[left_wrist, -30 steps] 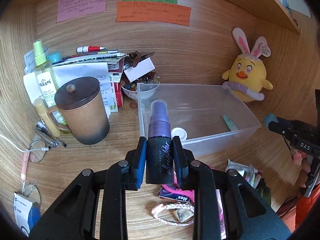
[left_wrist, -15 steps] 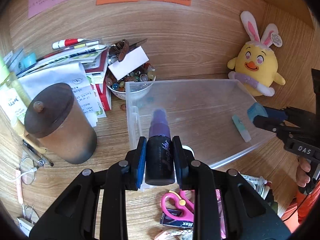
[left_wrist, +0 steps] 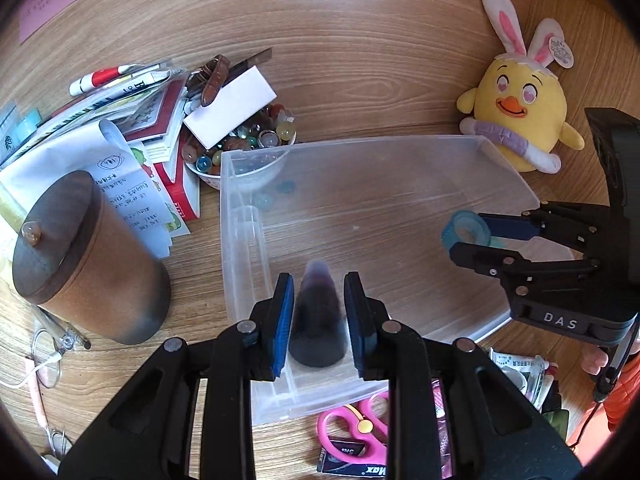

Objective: Organize objects
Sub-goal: 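Lower both held items into the clear box and open both grippers, then grasp the pale green tube with left gripper while right grasps dark green bottle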

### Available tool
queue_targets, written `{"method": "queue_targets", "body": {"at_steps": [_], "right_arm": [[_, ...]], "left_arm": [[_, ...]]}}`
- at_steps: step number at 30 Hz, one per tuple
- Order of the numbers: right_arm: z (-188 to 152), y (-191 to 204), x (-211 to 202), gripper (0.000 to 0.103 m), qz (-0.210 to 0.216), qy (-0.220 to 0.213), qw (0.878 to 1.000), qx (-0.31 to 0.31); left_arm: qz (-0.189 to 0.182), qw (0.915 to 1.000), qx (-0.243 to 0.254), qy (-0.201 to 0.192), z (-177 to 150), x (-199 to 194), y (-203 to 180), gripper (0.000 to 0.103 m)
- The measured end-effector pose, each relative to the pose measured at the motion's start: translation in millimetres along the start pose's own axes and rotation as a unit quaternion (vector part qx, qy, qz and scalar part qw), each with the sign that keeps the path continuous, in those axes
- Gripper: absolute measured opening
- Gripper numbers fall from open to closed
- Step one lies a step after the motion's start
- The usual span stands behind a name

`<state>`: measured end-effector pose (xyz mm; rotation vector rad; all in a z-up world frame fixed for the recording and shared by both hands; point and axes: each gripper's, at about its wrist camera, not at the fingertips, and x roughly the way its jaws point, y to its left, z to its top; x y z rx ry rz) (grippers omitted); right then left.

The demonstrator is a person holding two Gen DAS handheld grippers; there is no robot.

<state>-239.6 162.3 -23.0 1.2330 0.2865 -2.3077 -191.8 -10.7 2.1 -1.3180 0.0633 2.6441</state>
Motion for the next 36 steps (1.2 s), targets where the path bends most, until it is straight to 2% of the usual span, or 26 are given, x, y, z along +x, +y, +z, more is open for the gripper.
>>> {"method": "queue_targets", "body": {"at_steps": [4, 6, 8, 10, 13, 15, 16, 19, 25, 28, 32, 36], "right_arm": [[0.2, 6.0, -2.7, 0.036, -0.018, -0.006, 1.0, -0.007], [-0.6, 8.4, -6.5, 0.036, -0.02, -0.008, 1.0, -0.01], [-2.9, 10.4, -12.4, 0.038, -0.023, -0.011, 1.0, -0.011], [-6.6, 13.2, -21.3, 0.046, -0.029, -0.021, 0.999, -0.012], [-16.1, 17.2, -41.0, 0.053, -0.041, -0.042, 0.998, -0.018], [-24.8, 19.0, -54.9, 0.059, -0.046, -0.054, 0.997, -0.02], [-29.8, 19.9, -62.4, 0.064, -0.046, -0.06, 0.997, -0.018], [-46.2, 22.1, -83.1, 0.07, -0.038, -0.074, 0.996, -0.009], [-88.0, 32.6, -109.9, 0.074, -0.018, -0.085, 0.996, -0.003], [-108.6, 40.8, -110.9, 0.074, -0.016, -0.075, 0.997, -0.004], [-132.5, 49.9, -105.2, 0.074, 0.011, -0.054, 0.998, 0.007], [-151.2, 59.0, -96.1, 0.074, 0.011, -0.034, 0.999, 0.012]], "left_arm": [[-0.003, 0.9999, 0.005, -0.011, -1.3, -10.6, -2.3, 0.028], [0.0, 0.9998, 0.008, -0.021, -3.1, -18.8, -4.3, 0.034], [0.007, 0.9993, 0.012, -0.033, -5.9, -28.2, -7.3, 0.046], [0.016, 0.9987, 0.016, -0.046, -9.3, -37.5, -11.0, 0.054], [0.019, 0.9977, 0.021, -0.061, -16.9, -51.1, -15.4, 0.067], [0.021, 0.9972, 0.023, -0.068, -22.8, -57.9, -18.0, 0.07], [0.023, 0.997, 0.024, -0.07, -26.3, -61.3, -19.3, 0.074], [0.029, 0.9963, 0.023, -0.077, -38.4, -70.8, -22.2, 0.084], [0.035, 0.9967, 0.02, -0.07, -69.4, -80.8, -25.4, 0.086], [0.036, 0.9971, 0.02, -0.064, -86.5, -83.9, -29.5, 0.086], [0.026, 0.9979, 0.017, -0.056, -109.0, -85.1, -34.6, 0.086], [0.014, 0.9988, 0.01, -0.046, -126.0, -86.0, -40.8, 0.086]]}}
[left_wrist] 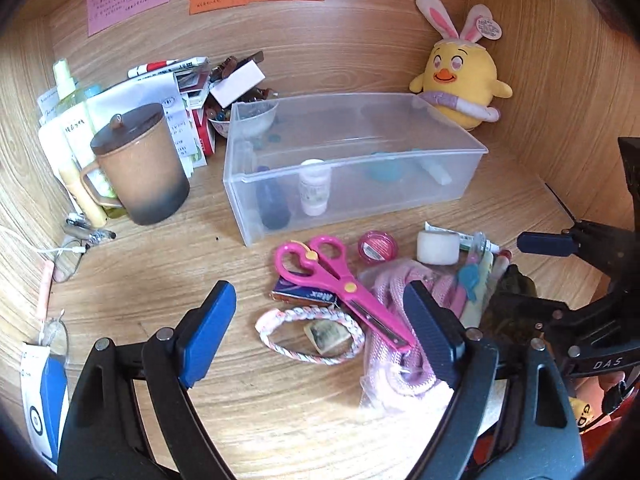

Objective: Organize objects
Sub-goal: 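Grasp the pale green tube with left gripper while right grasps dark green bottle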

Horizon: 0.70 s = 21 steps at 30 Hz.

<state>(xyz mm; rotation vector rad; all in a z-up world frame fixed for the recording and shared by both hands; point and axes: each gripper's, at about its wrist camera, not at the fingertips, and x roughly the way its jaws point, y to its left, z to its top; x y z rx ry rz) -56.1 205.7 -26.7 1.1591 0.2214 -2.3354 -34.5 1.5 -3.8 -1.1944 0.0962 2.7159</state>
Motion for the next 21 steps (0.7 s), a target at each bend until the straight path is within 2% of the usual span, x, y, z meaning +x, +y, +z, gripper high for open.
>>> {"method": "queue_targets", "body": {"at_steps": [6, 9, 11, 14, 19, 21], "right_arm": [[-21.4, -9.6, -4.4, 0.07, 0.001, 0.012, 1.0, 0.027], [-29.4, -21.2, -10.0, 0.068, -0.003, 0.013, 0.999, 0.045], [-34.5, -29.4, -12.7, 0.068, -0.006, 0.014, 0.998, 0.057], [-41.4, -42.0, -15.1, 0.062, -0.008, 0.018, 0.997, 0.073], [-47.0, -58.1, -17.1, 0.053, -0.015, 0.015, 0.996, 0.089], [-47.3, -63.3, -17.8, 0.049, -0.015, 0.013, 0.995, 0.095]], "left_arm": [[-0.027, 0.9996, 0.009, -0.004, -9.0, -11.2, -19.5, 0.086], [-0.05, 0.9985, 0.024, -0.003, -9.4, -13.6, -35.0, 0.073], [-0.064, 0.9973, 0.038, 0.003, -8.6, -11.3, -47.9, 0.06], [-0.084, 0.9946, 0.06, 0.015, -8.7, -4.6, -67.1, 0.048], [-0.093, 0.99, 0.1, 0.035, -11.1, 11.1, -97.0, 0.032], [-0.09, 0.9887, 0.113, 0.04, -11.7, 17.2, -104.2, 0.029]]}}
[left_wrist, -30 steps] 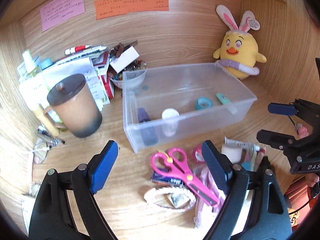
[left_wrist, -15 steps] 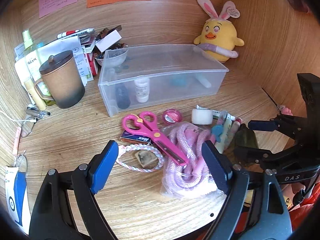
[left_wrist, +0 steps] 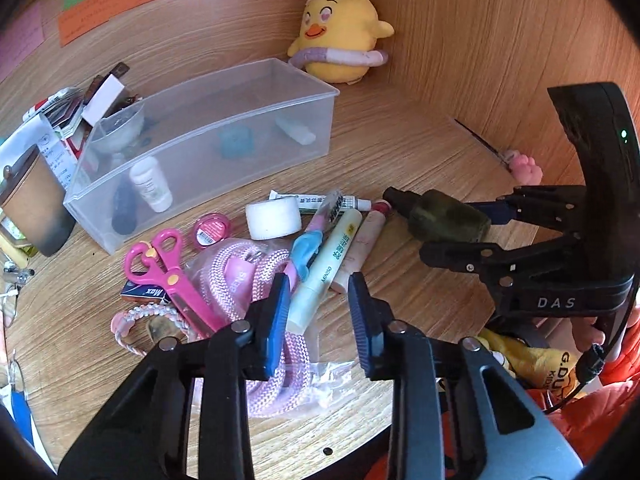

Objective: Organize objects
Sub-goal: 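Grasp the pale green tube with left gripper while right grasps dark green bottle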

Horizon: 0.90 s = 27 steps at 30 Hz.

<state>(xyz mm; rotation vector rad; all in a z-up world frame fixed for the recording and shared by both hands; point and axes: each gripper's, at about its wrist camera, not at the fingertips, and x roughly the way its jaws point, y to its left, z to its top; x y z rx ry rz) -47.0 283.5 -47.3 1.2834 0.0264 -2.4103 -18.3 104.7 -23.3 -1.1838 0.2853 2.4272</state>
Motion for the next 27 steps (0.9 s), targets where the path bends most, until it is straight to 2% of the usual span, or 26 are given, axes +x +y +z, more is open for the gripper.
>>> {"method": "queue_targets", "body": {"at_steps": [5, 17, 27], "right_arm": [[0.6, -9.1, 0.7, 0.042, -0.001, -0.003, 1.0, 0.003], [-3.0, -21.0, 3.3, 0.038, -0.001, -0.003, 1.0, 0.008], [-0.2, -29.9, -6.5, 0.038, -0.002, -0.026, 0.999, 0.022]], "left_arm": [[-0.003, 0.9997, 0.015, 0.021, 1.8, 14.3, -6.3, 0.019], [-0.017, 0.9981, 0.036, 0.047, 9.2, 41.9, -19.7, 0.018], [-0.02, 0.9986, 0.043, 0.024, 15.4, 44.1, -23.9, 0.015]]}}
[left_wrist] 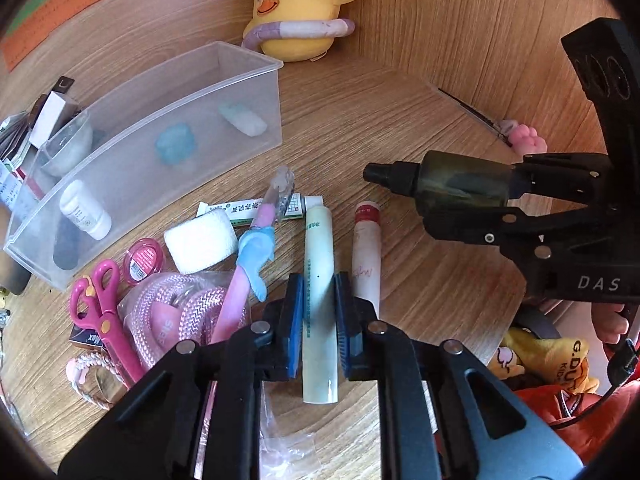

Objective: Organize objects
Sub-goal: 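Grasp the pale green tube with left gripper while right grasps dark green bottle, then carry both held items into the clear box and open both grippers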

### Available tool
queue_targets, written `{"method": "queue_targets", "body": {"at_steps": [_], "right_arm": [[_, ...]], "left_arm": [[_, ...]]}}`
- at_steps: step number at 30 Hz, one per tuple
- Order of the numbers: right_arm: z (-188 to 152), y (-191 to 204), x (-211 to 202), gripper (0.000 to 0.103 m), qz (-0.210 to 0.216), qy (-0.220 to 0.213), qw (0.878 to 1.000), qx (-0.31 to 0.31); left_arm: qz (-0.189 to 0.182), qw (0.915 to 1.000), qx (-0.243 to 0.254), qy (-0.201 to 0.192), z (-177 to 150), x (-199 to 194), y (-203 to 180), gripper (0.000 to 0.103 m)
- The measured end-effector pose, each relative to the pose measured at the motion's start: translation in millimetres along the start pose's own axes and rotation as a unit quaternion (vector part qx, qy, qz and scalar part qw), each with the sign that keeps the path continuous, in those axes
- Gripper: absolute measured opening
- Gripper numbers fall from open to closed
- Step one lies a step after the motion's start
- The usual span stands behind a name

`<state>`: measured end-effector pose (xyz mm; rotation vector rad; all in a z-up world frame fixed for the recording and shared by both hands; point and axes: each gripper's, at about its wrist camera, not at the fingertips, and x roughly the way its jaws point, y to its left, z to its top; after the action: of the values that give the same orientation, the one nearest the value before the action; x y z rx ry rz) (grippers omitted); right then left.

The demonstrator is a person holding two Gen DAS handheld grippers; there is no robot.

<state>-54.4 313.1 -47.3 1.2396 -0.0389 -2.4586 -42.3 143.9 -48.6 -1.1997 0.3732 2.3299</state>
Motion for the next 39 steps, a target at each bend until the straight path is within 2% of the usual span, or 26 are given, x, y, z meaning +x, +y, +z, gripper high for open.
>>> {"method": "queue_targets", "body": {"at_steps": [5, 13, 17, 24, 31, 39], "right_arm": [[7.4, -2.1, -10.7, 0.038, -0.003, -0.02, 1.0, 0.003], [30.6, 0.2, -22.4, 0.038, -0.003, -0.057, 0.998, 0.003], [48.7, 5.6, -23.2, 0.038, -0.001, -0.074, 0.997, -0.005], [90.3, 22.0, -13.3, 0.038, 0.01, -0.097, 0.995, -0.028], [129.8, 38.2, 12.9, 0.038, 0.028, -0.091, 0.994, -0.044], [162.5, 51.9, 57.2, 0.038, 0.041, -0.045, 0.996, -0.07]], "left_arm": [[0.005, 0.9996, -0.01, -0.027, 4.7, -15.7, 4.0, 0.015], [0.01, 0.9949, -0.057, -0.082, 21.1, -50.6, 31.3, 0.015], [0.034, 0.9894, -0.083, -0.114, 26.2, -69.3, 52.2, 0.015], [0.084, 0.9772, -0.129, -0.146, 34.1, -92.5, 100.7, 0.015], [0.126, 0.9688, -0.168, -0.132, 39.1, -89.7, 153.5, 0.015], [0.104, 0.972, -0.195, -0.081, 50.1, -54.4, 196.8, 0.015]]}}
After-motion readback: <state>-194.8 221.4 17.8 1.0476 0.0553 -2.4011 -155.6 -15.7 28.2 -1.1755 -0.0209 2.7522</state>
